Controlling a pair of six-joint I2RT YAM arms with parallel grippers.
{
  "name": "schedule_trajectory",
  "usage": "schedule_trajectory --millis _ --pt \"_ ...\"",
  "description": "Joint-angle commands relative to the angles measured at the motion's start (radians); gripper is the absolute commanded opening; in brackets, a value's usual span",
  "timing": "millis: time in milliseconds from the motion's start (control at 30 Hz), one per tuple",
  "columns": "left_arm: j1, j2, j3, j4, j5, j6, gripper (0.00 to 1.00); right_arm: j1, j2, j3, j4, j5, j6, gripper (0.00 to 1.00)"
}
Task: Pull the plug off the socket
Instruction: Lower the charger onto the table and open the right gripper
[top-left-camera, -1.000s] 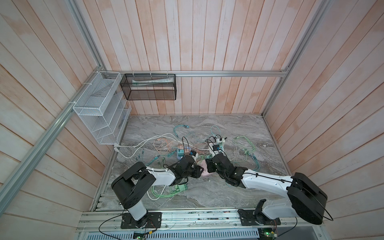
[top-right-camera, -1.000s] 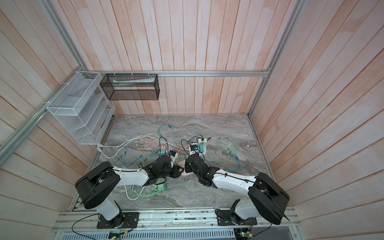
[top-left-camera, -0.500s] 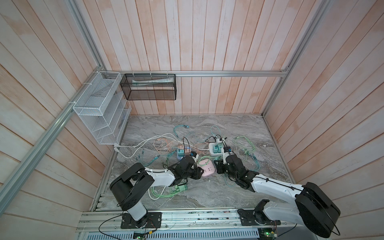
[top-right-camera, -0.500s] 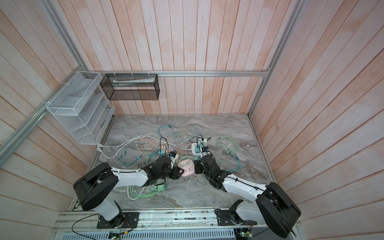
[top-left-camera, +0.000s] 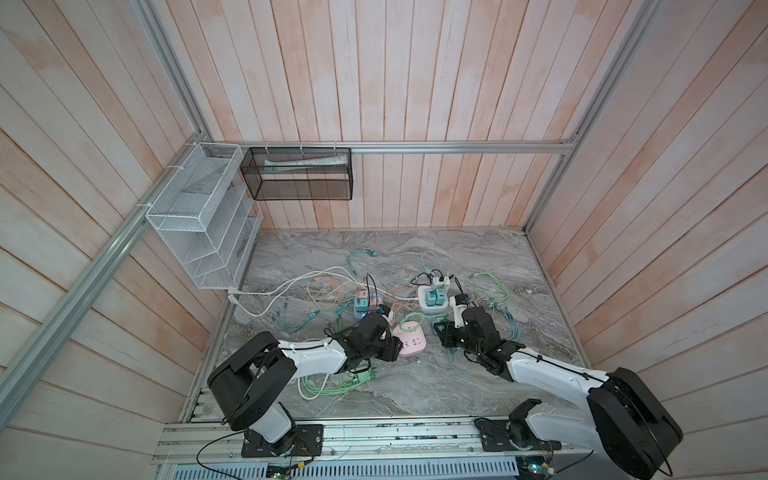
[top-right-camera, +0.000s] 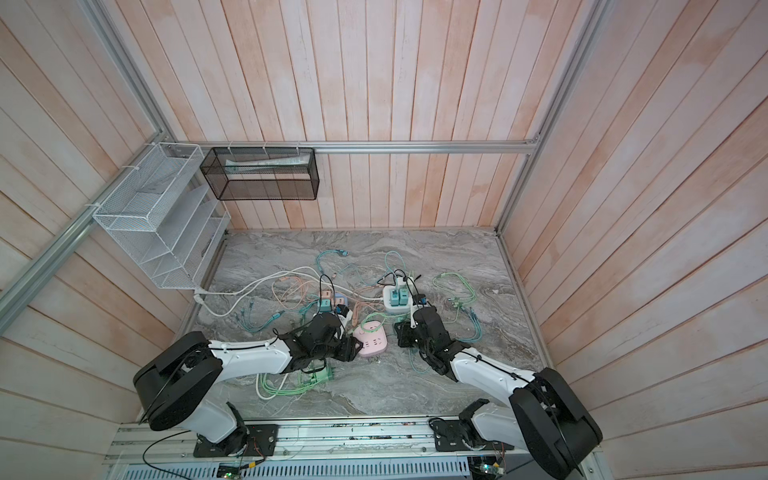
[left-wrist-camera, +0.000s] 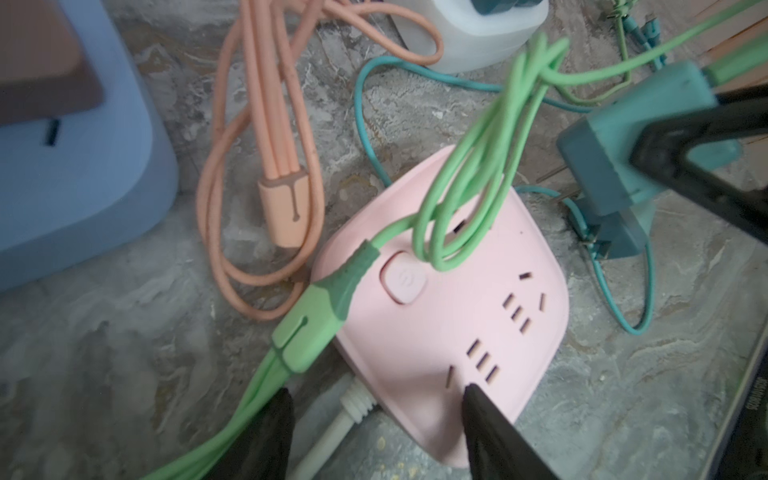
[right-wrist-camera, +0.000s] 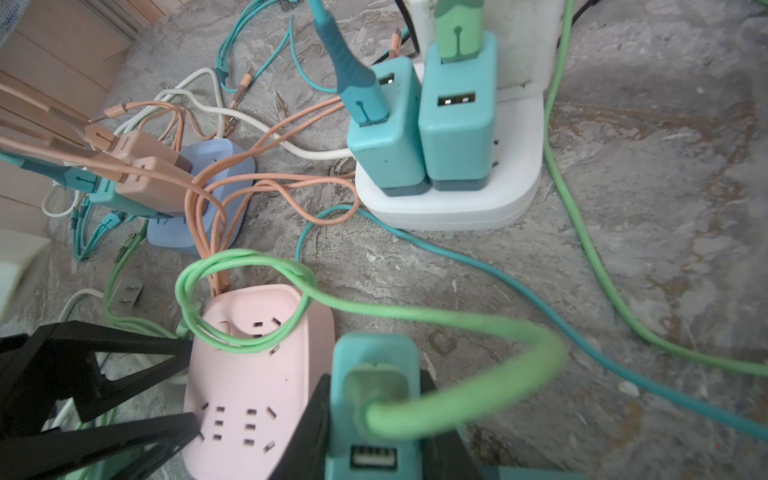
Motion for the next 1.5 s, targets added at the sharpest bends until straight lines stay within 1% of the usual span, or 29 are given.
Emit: schedule_trajectory --millis 0,233,333,400,500,533,567,667,700,833,867,933,1033,1133,1300,1367,1467 --pt "0.001 -0.021 0.0 -0.107 -0.009 0.05 0.66 -0.012 0.021 -0.012 -0.009 -0.067 0.002 0.0" --pt "-0.002 -0.075 -0.045 -0.098 0.085 0.097 0.65 -0.013 0.056 -0.008 -0.061 -0.144 -0.012 0.0" --pt "-0.003 -0.119 -0.07 -0.105 0.098 0.091 0.65 -0.016 0.041 -0.016 -0.085 -0.154 -0.008 0.01" --pt "-0.002 -0.148 -0.082 -0.113 0.092 0.084 0.66 -0.019 0.026 -0.021 -0.104 -0.146 -0.006 0.08" --pt "-0.002 -0.18 -0.075 -0.142 0.084 0.082 0.67 -0.039 0.007 -0.028 -0.117 -0.146 -0.002 0.14" --pt "-0.002 -0.192 -0.068 -0.157 0.074 0.08 0.69 -0.047 0.004 -0.026 -0.126 -0.152 -0.004 0.17" --pt "-0.003 -0.203 -0.059 -0.173 0.056 0.075 0.7 -0.054 0.004 -0.021 -0.14 -0.15 -0.007 0.23" --pt "-0.001 -0.238 -0.035 -0.2 0.023 0.069 0.74 -0.059 -0.002 -0.004 -0.179 -0.148 -0.025 0.27" --pt "0.0 -0.247 -0.028 -0.207 0.014 0.065 0.76 -0.059 -0.007 0.0 -0.189 -0.144 -0.027 0.3" --pt "0.001 -0.254 0.001 -0.239 -0.011 0.05 0.78 -0.061 -0.041 0.004 -0.209 -0.133 -0.021 0.52" --pt "0.0 -0.251 0.009 -0.248 -0.021 0.046 0.78 -0.061 -0.051 0.003 -0.216 -0.125 -0.018 0.64" --pt "0.003 -0.238 0.026 -0.258 -0.034 0.041 0.78 -0.061 -0.067 0.005 -0.231 -0.106 -0.016 0.68" --pt "0.003 -0.224 0.049 -0.262 -0.035 0.041 0.78 -0.062 -0.095 0.007 -0.248 -0.072 -0.009 0.69" --pt "0.004 -0.226 0.065 -0.278 -0.065 0.037 0.78 -0.062 -0.121 0.013 -0.25 -0.056 -0.016 0.69" --pt "0.025 -0.212 0.072 -0.275 -0.07 0.033 0.79 -0.056 -0.133 0.038 -0.214 -0.084 -0.045 0.53" --pt "0.032 -0.196 0.078 -0.27 -0.058 0.038 0.77 -0.045 -0.133 0.047 -0.191 -0.082 -0.058 0.47" --pt "0.038 -0.186 0.085 -0.281 -0.072 0.041 0.77 -0.031 -0.129 0.053 -0.147 -0.077 -0.062 0.45"
